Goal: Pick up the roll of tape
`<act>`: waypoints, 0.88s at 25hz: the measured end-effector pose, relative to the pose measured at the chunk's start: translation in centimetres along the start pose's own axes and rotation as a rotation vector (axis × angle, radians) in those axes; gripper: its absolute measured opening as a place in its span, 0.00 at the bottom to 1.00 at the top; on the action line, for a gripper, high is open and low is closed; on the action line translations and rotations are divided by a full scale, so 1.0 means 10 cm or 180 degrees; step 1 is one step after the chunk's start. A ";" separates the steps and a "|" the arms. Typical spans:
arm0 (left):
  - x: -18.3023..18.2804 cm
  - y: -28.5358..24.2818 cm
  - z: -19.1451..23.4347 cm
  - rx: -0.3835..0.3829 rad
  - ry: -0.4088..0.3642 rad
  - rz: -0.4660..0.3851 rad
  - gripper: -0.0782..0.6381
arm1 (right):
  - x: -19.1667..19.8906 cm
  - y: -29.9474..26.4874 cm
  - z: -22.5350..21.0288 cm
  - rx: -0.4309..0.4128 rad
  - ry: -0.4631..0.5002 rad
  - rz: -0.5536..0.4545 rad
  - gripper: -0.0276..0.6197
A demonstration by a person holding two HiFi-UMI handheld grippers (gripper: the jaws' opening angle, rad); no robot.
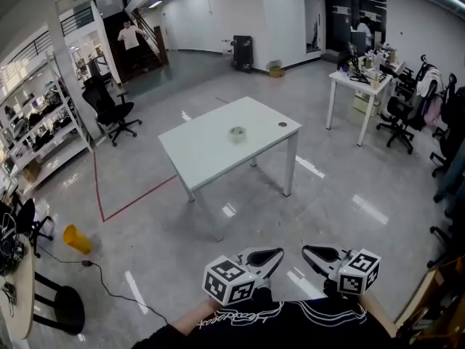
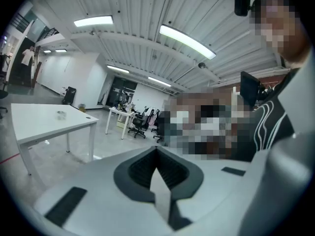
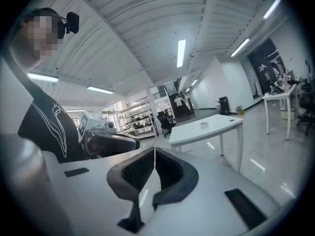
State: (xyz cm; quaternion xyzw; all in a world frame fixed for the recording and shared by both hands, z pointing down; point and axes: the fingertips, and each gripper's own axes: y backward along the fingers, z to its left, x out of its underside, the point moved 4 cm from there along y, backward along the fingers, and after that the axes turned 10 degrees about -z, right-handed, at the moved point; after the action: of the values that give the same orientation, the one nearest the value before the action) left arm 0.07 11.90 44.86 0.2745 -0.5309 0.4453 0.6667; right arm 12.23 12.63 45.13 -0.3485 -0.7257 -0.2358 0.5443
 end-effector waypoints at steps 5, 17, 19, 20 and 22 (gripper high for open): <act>-0.15 -0.14 0.56 -0.0126 0.0103 0.0011 0.11 | -0.09 -0.40 -0.41 0.0017 -0.0142 0.0055 0.06; -0.62 -0.37 1.70 -0.0454 0.0096 0.0032 0.11 | -0.53 -1.38 -1.28 -0.0101 -0.0199 -0.0014 0.06; -0.65 -0.35 1.82 -0.0512 0.0096 0.0030 0.11 | -0.54 -1.47 -1.31 -0.0139 -0.0224 -0.0013 0.06; -0.66 -0.33 1.87 -0.0538 0.0107 0.0018 0.11 | -0.52 -1.51 -1.31 -0.0157 -0.0237 0.0010 0.06; -0.68 -0.33 1.93 -0.0590 0.0143 -0.0015 0.11 | -0.48 -1.55 -1.34 -0.0195 -0.0236 0.0093 0.06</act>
State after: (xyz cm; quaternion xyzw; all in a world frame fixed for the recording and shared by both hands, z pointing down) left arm -6.16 -7.81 44.27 0.2029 -0.5541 0.3987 0.7021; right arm 9.62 -8.26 45.10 -0.3841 -0.7326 -0.2369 0.5095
